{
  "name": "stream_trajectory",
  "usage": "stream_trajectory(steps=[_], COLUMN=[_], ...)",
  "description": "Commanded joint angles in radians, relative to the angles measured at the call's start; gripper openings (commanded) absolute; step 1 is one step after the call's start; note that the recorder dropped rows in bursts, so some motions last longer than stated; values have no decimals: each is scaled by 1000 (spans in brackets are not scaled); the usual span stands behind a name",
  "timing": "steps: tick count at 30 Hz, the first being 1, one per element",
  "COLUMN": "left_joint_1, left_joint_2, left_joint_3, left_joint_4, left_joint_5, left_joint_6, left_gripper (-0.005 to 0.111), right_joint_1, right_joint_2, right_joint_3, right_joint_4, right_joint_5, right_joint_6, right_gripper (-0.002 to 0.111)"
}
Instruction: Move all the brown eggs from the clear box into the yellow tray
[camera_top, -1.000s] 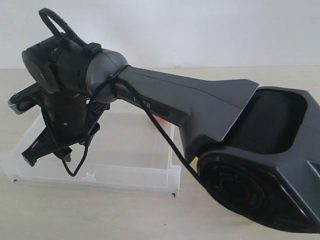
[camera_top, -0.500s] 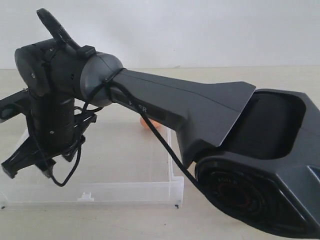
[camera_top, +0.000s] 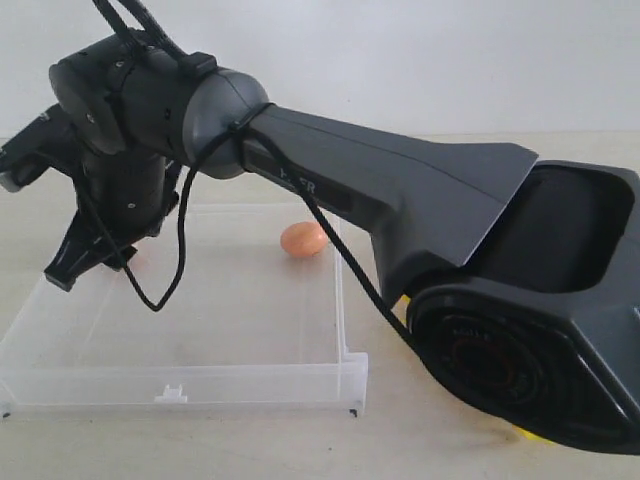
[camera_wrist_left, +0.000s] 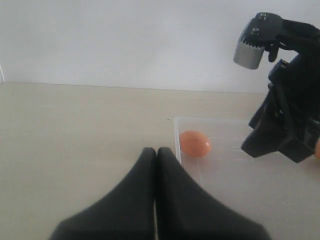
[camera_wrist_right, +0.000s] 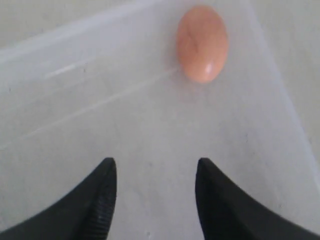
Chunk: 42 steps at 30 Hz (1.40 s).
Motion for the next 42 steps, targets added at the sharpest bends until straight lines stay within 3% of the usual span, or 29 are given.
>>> stream_trajectory(steps=[1, 4, 32, 42], left_joint_1=[1, 1, 1, 1], left_joint_2=[3, 3, 3, 3], left_joint_3=[3, 3, 3, 3], left_joint_4=[2, 2, 2, 2], left_joint_5=[0, 0, 0, 0], left_joint_6=[2, 2, 2, 2], left_gripper=[-4, -4, -4, -4], right_joint_1=[-4, -4, -27, -36], right_joint_2=[-6, 9, 135, 164], right_joint_3=[-11, -11, -11, -11], right_joint_4=[18, 11, 11, 69], right_joint_5=[-162, -224, -515, -540], right_joint_6=[-67, -69, -106, -108], right_gripper=[62, 70, 70, 70])
